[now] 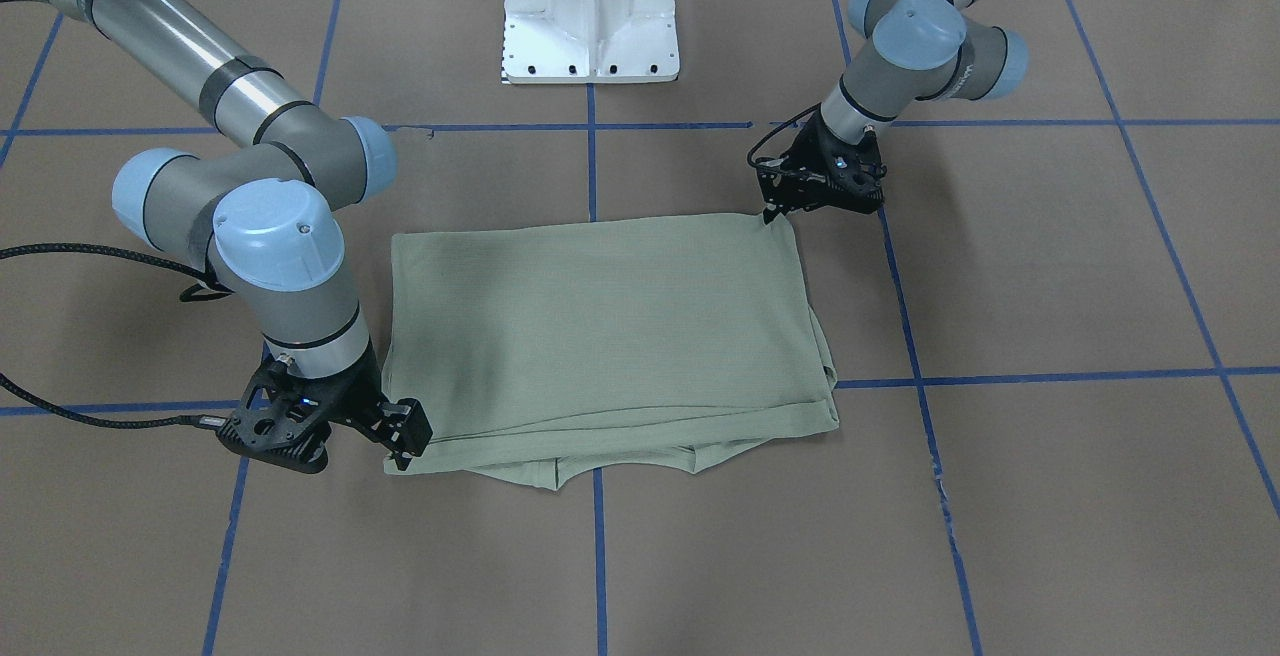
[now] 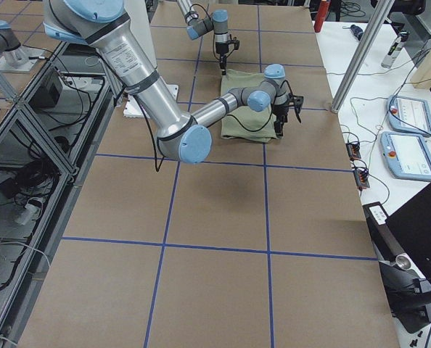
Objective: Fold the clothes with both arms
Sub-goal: 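Drag the shirt edge with the left gripper away from the robot, turning the shirt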
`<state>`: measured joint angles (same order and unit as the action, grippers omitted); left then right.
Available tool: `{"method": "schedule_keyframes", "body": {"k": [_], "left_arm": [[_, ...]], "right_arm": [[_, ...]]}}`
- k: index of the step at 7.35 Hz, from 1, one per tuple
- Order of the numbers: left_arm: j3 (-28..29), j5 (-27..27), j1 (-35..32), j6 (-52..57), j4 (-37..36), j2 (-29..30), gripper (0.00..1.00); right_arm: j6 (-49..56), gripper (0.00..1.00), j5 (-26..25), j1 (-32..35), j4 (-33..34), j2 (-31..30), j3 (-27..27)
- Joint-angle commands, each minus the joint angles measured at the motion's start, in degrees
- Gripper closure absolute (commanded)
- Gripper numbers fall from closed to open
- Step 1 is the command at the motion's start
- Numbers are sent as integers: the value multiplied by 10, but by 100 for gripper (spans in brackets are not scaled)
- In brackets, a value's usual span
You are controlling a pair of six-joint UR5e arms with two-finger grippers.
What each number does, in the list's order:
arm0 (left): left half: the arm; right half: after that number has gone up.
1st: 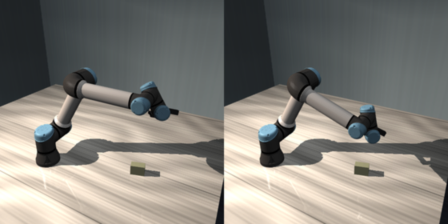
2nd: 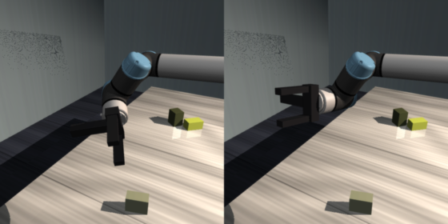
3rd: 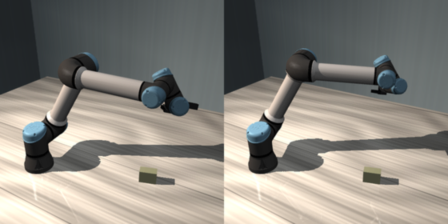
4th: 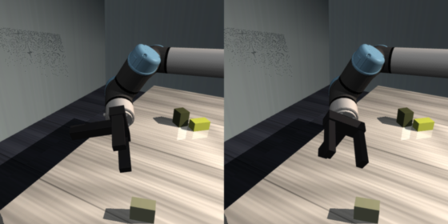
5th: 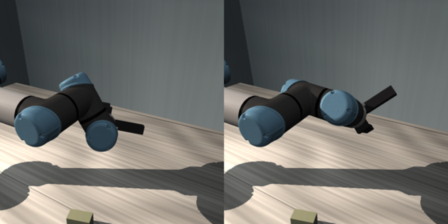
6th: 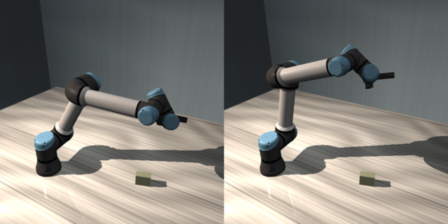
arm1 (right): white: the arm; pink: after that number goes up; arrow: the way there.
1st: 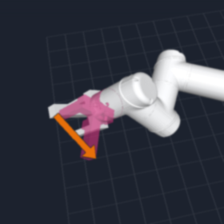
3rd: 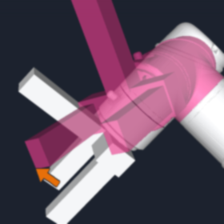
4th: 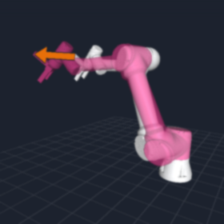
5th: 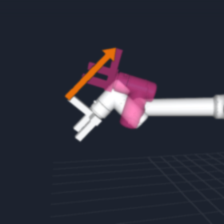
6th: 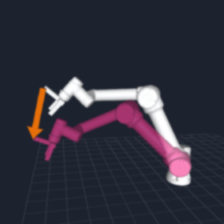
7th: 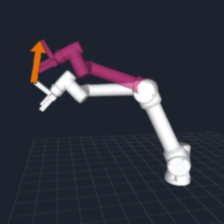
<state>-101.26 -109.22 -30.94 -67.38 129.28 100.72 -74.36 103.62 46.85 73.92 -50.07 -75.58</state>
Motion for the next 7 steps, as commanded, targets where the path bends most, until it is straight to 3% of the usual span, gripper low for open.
{"method": "schedule_keyframes", "body": {"k": [1,3,4,6,7], "left_arm": [[15,-8,-91,149,-9,-12,100],[116,-61,-217,314,-6,6,100],[194,-61,-260,355,-7,75,100],[357,-55,-272,360,-3,199,100],[407,-30,-273,360,0,241,100]], "right_arm": [[0,0,-1,0,0,-3,0],[-1,0,-1,-1,0,-2,0],[-1,0,-1,-2,0,-2,0],[-2,0,-1,-3,0,0,-1],[-3,0,-1,-4,0,2,-2]]}}
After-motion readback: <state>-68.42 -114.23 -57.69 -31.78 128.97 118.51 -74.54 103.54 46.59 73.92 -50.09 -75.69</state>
